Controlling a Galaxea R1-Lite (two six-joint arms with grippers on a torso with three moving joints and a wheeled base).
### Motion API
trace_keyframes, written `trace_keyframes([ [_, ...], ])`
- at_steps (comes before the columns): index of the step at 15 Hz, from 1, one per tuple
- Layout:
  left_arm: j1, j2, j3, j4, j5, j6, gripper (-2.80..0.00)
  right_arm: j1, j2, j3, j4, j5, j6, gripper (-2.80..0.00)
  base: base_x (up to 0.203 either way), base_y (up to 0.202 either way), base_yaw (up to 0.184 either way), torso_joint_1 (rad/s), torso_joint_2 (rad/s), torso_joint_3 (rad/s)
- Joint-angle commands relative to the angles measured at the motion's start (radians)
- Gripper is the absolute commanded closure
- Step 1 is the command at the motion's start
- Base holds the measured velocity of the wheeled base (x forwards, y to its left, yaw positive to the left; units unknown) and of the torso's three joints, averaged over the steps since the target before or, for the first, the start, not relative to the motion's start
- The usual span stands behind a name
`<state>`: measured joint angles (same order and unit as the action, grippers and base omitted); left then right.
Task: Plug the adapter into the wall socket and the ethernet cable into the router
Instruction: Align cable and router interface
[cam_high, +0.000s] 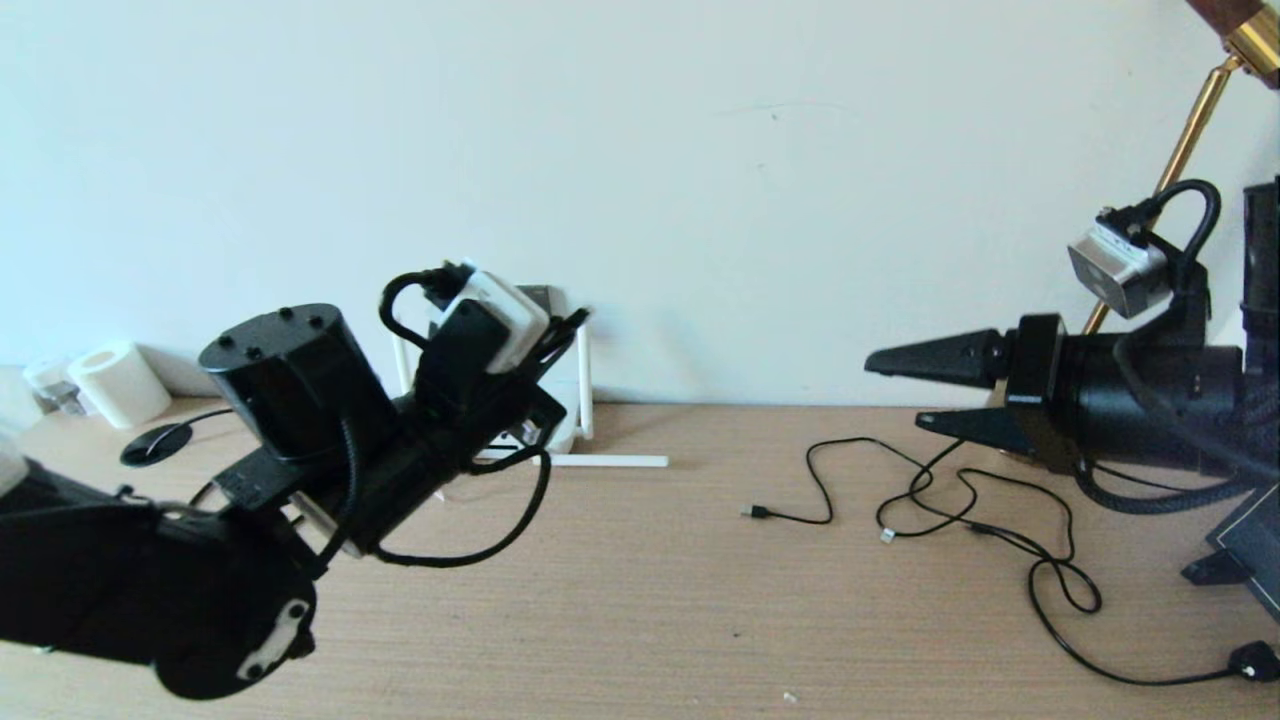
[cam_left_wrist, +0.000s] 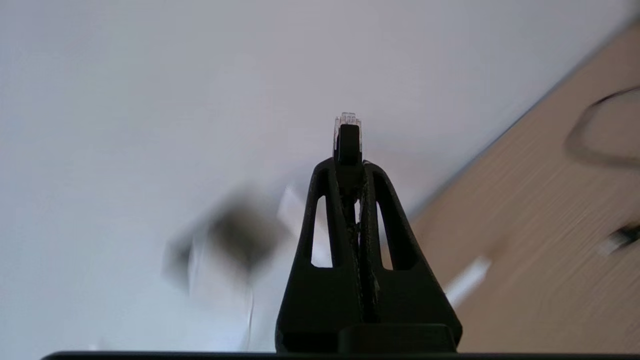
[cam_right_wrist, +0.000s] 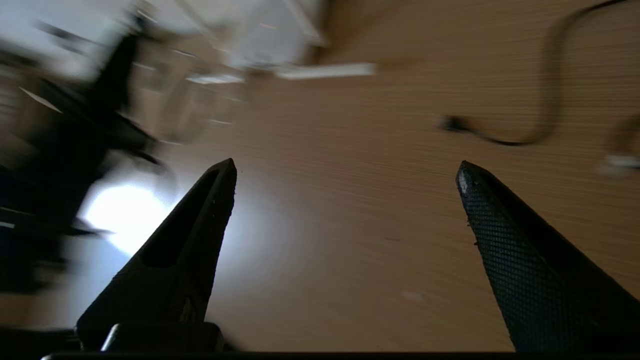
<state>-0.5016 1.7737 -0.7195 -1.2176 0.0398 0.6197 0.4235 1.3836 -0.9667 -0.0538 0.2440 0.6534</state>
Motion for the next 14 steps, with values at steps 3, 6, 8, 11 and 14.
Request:
trace_keyframes([
  [3,0.104,-0.009,0.073,0.025,0.109,-0.199,0.0,0.171,-0.196,0.237,-0.042,-0.427,-0.385,-2.8,0.0,0.0,0.0,0.0,0.0,0.0],
  [6,0.137,-0.025,0.056,0.162,0.127,-0.41,0.0,0.199,-0.388,0.36,-0.039,-0.515,-0.482,-2.8,0.0,0.0,0.0,0.0,0.0,0.0],
  [8,0.141,-0.028,0.049,0.237,0.139,-0.469,0.0,0.12,-0.48,0.414,0.001,-0.532,-0.509,-2.8,0.0,0.0,0.0,0.0,0.0,0.0],
  [11,0.141,-0.028,0.036,0.237,0.172,-0.499,0.0,-0.189,-0.644,0.512,0.045,-0.537,-0.582,-2.8,0.0,0.0,0.0,0.0,0.0,0.0],
  [14,0.145,-0.029,0.04,0.242,0.202,-0.53,0.0,-0.368,-0.876,0.639,0.062,-0.537,-0.676,-2.8,0.0,0.0,0.0,0.0,0.0,0.0],
])
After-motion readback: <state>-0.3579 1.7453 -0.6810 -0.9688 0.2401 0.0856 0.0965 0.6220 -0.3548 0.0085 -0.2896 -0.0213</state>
